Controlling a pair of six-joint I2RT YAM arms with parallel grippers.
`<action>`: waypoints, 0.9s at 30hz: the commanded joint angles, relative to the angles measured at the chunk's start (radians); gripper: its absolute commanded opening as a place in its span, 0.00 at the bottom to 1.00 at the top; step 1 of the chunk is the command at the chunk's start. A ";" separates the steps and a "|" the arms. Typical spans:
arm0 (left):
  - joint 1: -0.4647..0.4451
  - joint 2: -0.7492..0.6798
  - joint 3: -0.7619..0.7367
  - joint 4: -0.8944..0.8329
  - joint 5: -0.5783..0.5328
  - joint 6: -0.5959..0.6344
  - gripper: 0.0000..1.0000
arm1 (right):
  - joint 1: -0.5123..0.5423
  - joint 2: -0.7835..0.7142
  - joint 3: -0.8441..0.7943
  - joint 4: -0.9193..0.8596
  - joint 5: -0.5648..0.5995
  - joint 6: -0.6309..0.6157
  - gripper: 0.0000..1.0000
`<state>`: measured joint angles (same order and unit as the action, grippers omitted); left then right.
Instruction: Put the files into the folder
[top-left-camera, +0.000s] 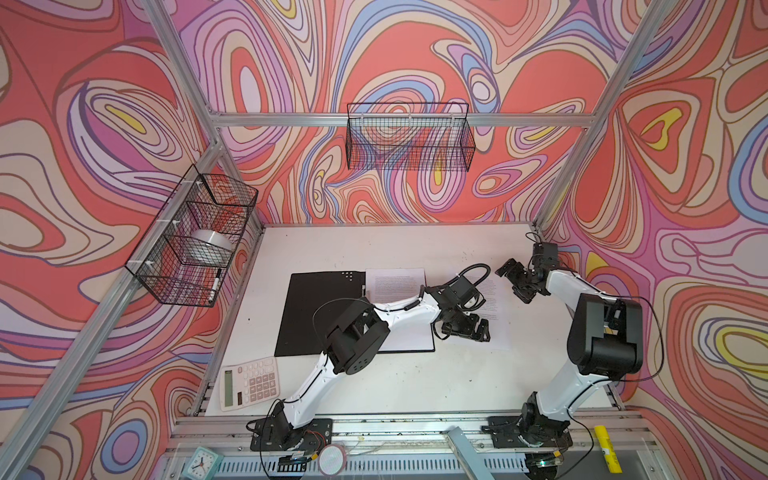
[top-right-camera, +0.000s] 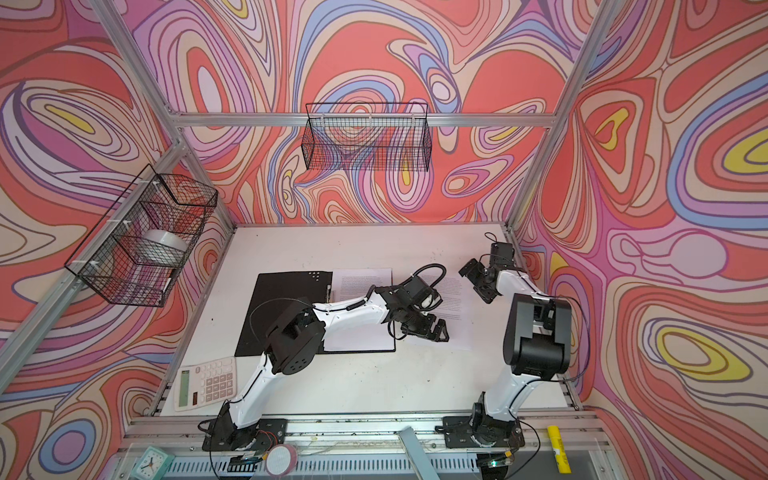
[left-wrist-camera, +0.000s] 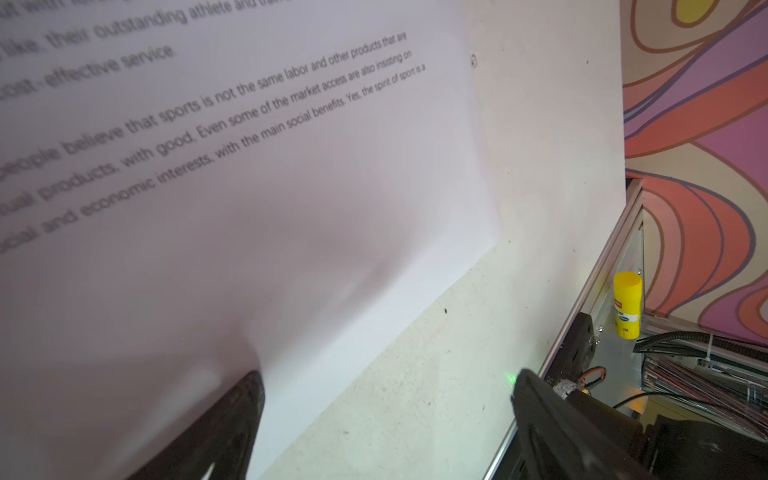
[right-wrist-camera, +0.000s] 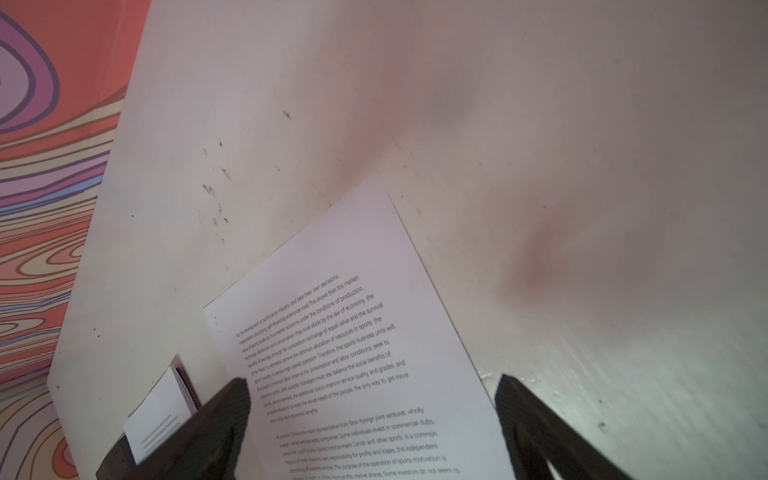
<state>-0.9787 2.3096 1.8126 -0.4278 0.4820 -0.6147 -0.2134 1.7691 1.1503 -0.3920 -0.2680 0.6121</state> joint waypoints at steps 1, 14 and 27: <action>0.016 0.010 -0.035 -0.010 -0.011 -0.010 0.93 | -0.003 0.060 0.068 -0.001 0.019 -0.052 0.98; 0.072 -0.048 -0.173 -0.075 -0.043 0.055 0.93 | -0.003 0.209 0.238 -0.070 -0.041 -0.123 0.98; 0.103 -0.040 -0.171 -0.139 -0.054 0.087 0.93 | -0.001 0.325 0.299 -0.061 -0.129 -0.166 0.98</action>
<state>-0.8883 2.2272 1.6737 -0.4263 0.4965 -0.5484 -0.2138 2.0689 1.4483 -0.4458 -0.3698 0.4603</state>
